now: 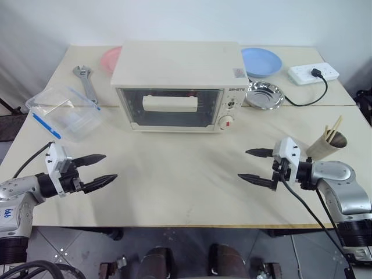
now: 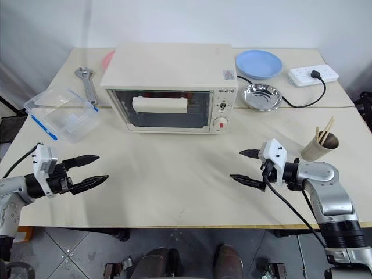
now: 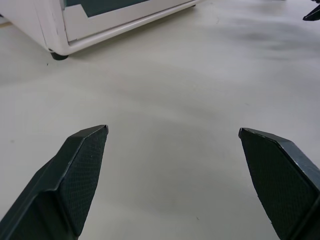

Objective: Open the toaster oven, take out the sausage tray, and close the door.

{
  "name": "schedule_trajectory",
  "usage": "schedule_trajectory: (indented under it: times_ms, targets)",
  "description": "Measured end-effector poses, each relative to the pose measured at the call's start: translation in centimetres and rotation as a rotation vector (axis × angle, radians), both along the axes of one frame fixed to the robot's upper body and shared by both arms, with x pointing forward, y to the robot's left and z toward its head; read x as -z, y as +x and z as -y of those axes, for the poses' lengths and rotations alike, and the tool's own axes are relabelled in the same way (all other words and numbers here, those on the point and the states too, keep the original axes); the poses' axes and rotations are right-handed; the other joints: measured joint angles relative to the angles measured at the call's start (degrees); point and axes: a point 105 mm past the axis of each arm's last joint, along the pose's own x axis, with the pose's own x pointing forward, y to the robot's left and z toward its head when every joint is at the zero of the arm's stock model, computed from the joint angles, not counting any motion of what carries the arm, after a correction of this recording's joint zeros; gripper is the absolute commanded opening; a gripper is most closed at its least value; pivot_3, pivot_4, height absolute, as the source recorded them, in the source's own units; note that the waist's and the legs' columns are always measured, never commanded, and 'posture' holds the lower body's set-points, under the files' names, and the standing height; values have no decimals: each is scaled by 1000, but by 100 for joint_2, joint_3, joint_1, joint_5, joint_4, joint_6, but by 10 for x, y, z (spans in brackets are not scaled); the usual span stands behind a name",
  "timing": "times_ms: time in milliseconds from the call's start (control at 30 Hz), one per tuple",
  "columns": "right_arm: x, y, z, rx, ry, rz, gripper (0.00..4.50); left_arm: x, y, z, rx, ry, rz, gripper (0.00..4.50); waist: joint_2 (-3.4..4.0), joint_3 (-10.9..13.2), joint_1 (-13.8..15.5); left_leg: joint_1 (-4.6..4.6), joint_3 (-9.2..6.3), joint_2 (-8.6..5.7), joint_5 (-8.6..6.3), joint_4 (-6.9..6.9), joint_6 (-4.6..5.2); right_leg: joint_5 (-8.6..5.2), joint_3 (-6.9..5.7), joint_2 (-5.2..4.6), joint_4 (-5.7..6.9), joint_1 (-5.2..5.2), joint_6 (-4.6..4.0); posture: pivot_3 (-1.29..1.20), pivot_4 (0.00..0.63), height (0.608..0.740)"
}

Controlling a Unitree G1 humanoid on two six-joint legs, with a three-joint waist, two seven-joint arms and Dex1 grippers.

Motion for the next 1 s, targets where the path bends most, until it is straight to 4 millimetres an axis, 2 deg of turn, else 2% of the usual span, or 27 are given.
schedule_trajectory:
  times_ms: [100, 267, 400, 667, 867, 1000]
  targets:
    - [-3, -1, -4, -3, 2, -4, 4500, -1, 3, -3, -38, 22, 21, 4454, 0, 0, 0, -1, 0, 0, 0, 0, 0, 0, 2, 0, 1, -2, 0, 0, 150, 740]
    - [-28, 5, -26, -8, 37, 29, 4500, -12, 9, -14, -126, -3, 53, 4454, -3, 2, -13, 0, 4, 4, 0, 4, 0, 1, 2, 0, 7, -6, -2, 0, 150, 740]
    - [-47, 11, -64, -39, 94, 15, 4500, -27, 10, -18, -163, -45, 120, 4454, -4, 2, -12, -1, 2, 6, -2, 3, -3, 2, 2, 0, 16, -13, -3, 0, 150, 740]
    - [-77, 27, -118, -145, 149, 56, 4500, -42, 6, -19, -161, -161, 161, 4454, -6, 3, -17, -4, 3, 4, -3, 6, -3, 2, 0, 1, 20, -15, -3, 0, 150, 740]
    - [-100, 49, -145, -182, 172, 130, 4500, -52, 3, -17, -155, -210, 198, 4454, -11, 5, -102, -6, 0, 5, -3, 6, -3, 2, 0, 1, 29, -19, -3, 0, 150, 740]
    - [-99, 50, -149, -218, 168, 138, 4500, -56, 1, -21, -178, -209, 218, 4454, -17, 3, -158, -6, -3, 4, -5, -1, -6, 2, -4, 1, 29, -22, -3, 0, 150, 740]
